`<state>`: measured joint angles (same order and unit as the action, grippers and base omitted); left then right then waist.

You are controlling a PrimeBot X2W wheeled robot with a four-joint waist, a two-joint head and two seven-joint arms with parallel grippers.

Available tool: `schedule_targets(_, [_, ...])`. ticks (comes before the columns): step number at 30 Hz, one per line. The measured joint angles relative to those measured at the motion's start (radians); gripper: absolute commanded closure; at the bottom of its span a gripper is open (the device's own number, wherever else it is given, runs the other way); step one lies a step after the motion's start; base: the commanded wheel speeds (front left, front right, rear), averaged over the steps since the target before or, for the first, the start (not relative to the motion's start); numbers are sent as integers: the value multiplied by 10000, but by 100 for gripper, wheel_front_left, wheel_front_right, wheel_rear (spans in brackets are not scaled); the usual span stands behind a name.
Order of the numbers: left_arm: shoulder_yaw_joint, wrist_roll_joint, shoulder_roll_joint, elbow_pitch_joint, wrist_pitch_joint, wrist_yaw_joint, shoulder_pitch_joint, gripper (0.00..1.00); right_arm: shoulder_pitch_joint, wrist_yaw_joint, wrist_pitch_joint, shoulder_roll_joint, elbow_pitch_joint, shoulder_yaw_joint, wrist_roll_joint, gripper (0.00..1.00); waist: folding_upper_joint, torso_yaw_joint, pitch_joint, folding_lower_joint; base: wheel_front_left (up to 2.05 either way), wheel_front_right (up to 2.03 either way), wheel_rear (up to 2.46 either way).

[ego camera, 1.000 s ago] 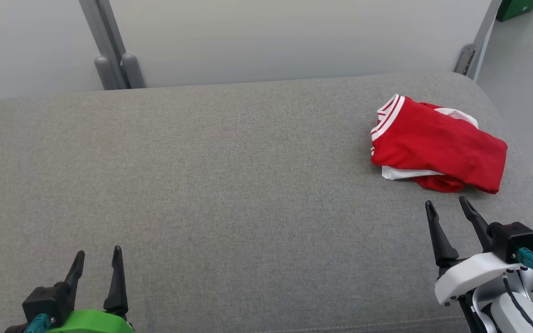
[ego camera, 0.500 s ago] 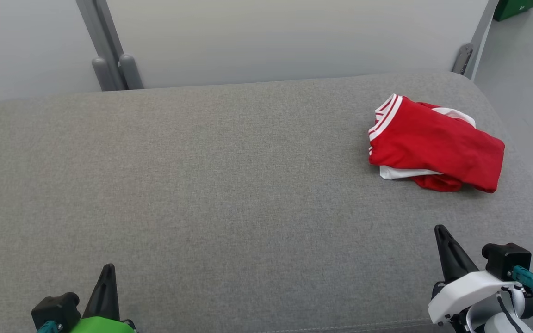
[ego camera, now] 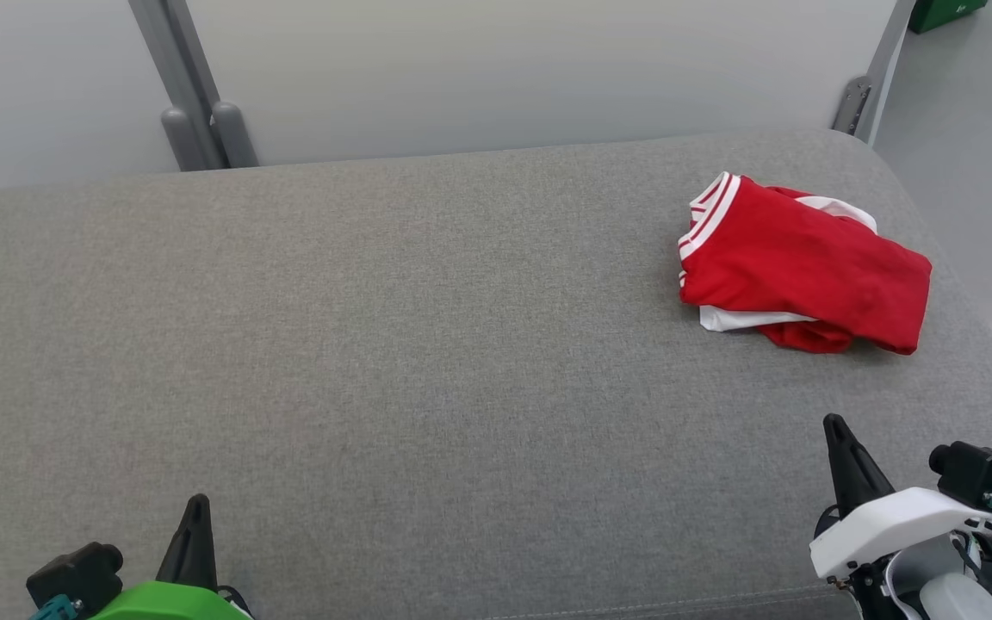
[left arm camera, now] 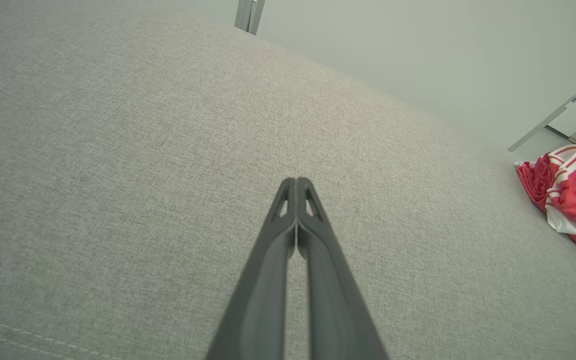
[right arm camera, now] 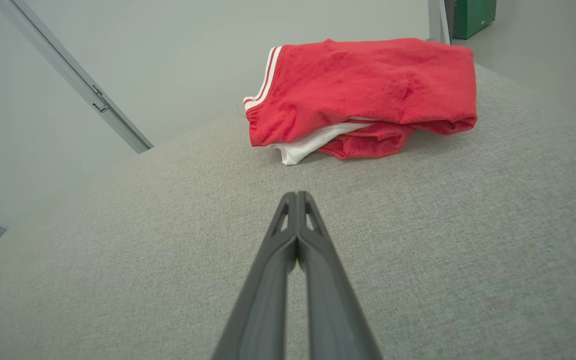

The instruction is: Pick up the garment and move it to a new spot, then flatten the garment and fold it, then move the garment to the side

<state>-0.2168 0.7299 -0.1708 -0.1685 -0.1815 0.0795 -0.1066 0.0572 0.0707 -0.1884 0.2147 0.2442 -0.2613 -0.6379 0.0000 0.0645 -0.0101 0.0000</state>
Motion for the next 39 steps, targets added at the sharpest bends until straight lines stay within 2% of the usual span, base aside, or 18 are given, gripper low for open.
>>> schedule_targets(39, [1273,4335,539,-458,1300,-899,658,100,-475,-899,1333,-719,92,1733,-4817,100,0,-315,65,0,0,0,0])
